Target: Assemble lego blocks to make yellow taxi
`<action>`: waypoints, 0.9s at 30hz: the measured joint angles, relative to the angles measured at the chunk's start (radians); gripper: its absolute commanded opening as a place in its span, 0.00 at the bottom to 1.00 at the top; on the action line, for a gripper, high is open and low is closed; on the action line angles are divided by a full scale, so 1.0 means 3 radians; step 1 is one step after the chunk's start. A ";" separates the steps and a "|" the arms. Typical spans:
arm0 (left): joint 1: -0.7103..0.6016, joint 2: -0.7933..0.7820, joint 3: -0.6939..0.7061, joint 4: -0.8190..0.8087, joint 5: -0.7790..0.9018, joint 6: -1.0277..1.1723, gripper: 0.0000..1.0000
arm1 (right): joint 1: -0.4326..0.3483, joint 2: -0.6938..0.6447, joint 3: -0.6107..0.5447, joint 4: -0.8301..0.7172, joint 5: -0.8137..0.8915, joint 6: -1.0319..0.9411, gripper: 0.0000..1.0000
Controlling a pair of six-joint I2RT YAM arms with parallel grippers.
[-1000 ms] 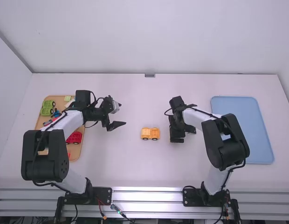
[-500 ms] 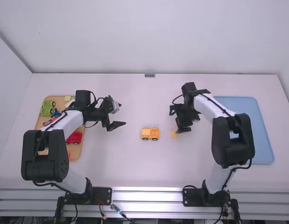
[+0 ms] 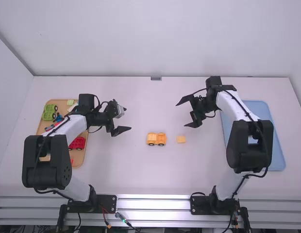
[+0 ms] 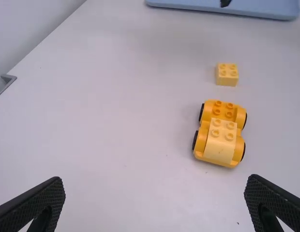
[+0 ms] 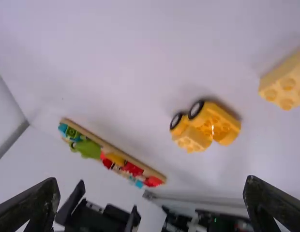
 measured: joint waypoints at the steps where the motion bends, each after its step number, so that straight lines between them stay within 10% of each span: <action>1: 0.0000 0.0000 -0.0001 0.0000 -0.0001 0.0000 0.99 | -0.0015 0.0000 0.0000 -0.0086 -0.0076 -0.0014 0.99; 16: 0.0000 0.0000 -0.0001 0.0093 0.0000 0.0000 0.99 | 0.0020 0.0000 0.0121 0.0492 -0.0449 -0.2551 0.99; 27: 0.0000 0.0000 -0.0006 0.0275 -0.0001 0.0000 0.99 | 0.0287 0.0000 0.0154 0.1106 0.0771 -0.3147 0.99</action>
